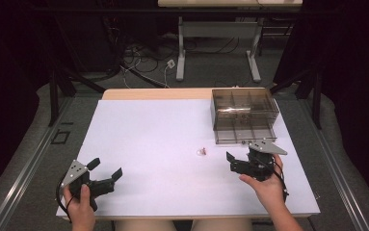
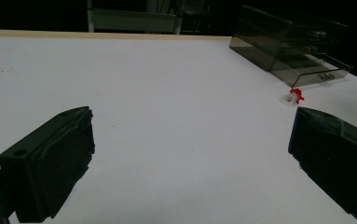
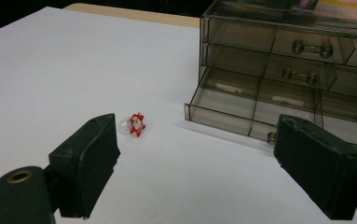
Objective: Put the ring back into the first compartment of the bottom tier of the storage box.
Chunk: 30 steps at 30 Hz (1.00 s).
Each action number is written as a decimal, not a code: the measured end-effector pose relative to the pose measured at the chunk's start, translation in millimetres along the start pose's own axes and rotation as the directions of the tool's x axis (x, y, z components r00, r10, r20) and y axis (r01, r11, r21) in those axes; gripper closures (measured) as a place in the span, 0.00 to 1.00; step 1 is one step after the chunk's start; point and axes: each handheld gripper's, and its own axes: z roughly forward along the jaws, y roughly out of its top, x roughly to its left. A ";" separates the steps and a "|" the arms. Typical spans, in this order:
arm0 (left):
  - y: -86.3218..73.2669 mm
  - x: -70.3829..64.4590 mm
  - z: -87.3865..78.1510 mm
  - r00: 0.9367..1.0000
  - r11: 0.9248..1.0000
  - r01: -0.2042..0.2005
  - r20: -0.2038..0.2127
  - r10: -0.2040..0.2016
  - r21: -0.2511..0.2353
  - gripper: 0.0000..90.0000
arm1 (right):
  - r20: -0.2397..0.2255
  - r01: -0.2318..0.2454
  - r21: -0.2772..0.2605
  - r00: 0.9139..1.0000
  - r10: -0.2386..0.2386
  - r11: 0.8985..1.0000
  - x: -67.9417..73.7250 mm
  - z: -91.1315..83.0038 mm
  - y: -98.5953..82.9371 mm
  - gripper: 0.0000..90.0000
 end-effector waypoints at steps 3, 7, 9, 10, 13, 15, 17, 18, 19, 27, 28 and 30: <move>0.1 0.5 -0.5 1.000 1.000 0.000 0.000 0.000 0.000 0.00 | 0.012 0.007 0.003 1.000 -0.007 1.000 1.1 0.5 2.8 0.15; 0.2 0.8 -0.5 1.000 1.000 0.001 0.000 -0.001 0.000 0.00 | 0.004 -0.006 0.014 1.000 0.006 1.000 2.9 2.0 6.7 0.15; 0.1 0.9 -0.4 1.000 1.000 0.000 0.002 0.000 0.001 0.00 | 0.002 -0.011 0.019 1.000 0.011 1.000 3.9 2.8 8.9 0.14; 0.1 0.8 -0.4 1.000 1.000 0.000 0.002 0.000 0.002 0.00 | 0.000 -0.014 0.023 1.000 0.014 1.000 4.3 3.0 10.2 0.14; 0.3 0.6 -0.3 1.000 1.000 -0.001 0.003 0.001 0.002 0.00 | -0.012 -0.018 0.031 1.000 0.018 0.999 6.1 4.8 13.7 0.14; 0.3 0.5 -0.4 1.000 1.000 -0.001 0.003 0.001 0.001 0.00 | -0.019 -0.018 0.043 1.000 0.019 0.999 7.3 5.7 16.1 0.14; 0.3 0.6 -0.4 1.000 1.000 0.000 0.003 0.000 0.000 0.00 | -0.031 -0.021 0.054 0.999 0.023 0.998 8.0 6.8 18.5 0.14; 0.3 0.6 -0.4 1.000 1.000 -0.001 0.003 0.001 0.000 0.00 | -0.036 -0.023 0.063 0.999 0.025 0.998 8.5 7.3 19.6 0.14; 0.3 0.6 -0.4 1.000 1.000 0.000 0.003 0.000 0.000 0.00 | -0.039 -0.027 0.070 0.999 0.030 0.997 9.5 7.7 20.7 0.14; 0.4 0.8 -0.3 1.000 1.000 -0.001 0.004 0.001 0.002 0.00 | -0.070 -0.007 0.121 0.997 0.016 0.993 13.8 13.4 29.1 0.14; 0.4 0.8 -0.3 1.000 1.000 -0.001 0.004 0.001 0.002 0.00 | -0.069 0.000 0.126 0.998 0.009 0.992 14.7 13.9 30.1 0.14; 0.5 0.7 -0.1 1.000 1.000 -0.002 0.005 0.002 0.002 0.00 | -0.069 0.010 0.129 0.998 -0.001 0.992 16.4 15.3 32.0 0.14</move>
